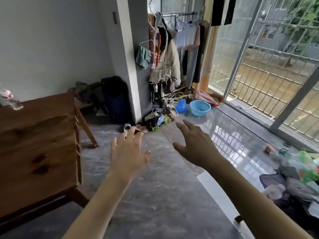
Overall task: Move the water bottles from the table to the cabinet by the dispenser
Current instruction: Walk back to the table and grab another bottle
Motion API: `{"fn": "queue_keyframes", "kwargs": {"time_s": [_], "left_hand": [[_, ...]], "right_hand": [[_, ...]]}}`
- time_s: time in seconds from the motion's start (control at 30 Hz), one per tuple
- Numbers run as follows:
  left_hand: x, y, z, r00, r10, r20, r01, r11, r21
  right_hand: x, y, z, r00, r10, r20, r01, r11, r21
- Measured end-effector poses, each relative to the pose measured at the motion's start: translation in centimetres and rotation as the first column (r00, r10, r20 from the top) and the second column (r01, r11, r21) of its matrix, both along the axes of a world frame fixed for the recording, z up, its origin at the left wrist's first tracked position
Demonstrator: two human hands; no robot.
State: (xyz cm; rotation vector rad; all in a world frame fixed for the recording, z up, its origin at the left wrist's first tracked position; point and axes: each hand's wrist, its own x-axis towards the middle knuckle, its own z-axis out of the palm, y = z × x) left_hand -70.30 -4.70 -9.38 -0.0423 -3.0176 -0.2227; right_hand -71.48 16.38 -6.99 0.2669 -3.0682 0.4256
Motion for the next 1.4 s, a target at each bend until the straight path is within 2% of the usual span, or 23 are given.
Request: {"fn": "queue_keyframes", "kwargs": {"time_s": [0.33, 0.47, 0.8, 1.1, 1.4], "left_hand": [[-10.6, -2.3, -0.7, 0.991, 0.133, -0.018, -0.133, 0.99, -0.048], [-16.6, -4.4, -1.1, 0.986, 0.16, -0.042, -0.163, 0.985, -0.062], [-31.8, -10.1, -0.5, 0.972, 0.233, -0.03, -0.234, 0.972, -0.028], [-41.3, -15.7, -1.5, 0.944, 0.329, 0.008, -0.327, 0.941, -0.086], [-54.7, -19.8, -2.1, 0.901, 0.431, 0.055, -0.426, 0.901, -0.084]], "right_hand": [[-14.7, -3.8, -1.2, 0.982, 0.188, 0.01, -0.188, 0.982, 0.025], [-22.0, -6.5, 0.1, 0.975, 0.22, -0.013, -0.219, 0.975, 0.041], [-38.8, -11.3, 1.6, 0.961, 0.272, 0.044, -0.274, 0.959, 0.076], [-51.0, -16.4, -0.3, 0.928, 0.357, 0.11, -0.366, 0.927, 0.078], [-67.0, -21.5, -1.5, 0.867, 0.478, 0.141, -0.489, 0.871, 0.058]]}}
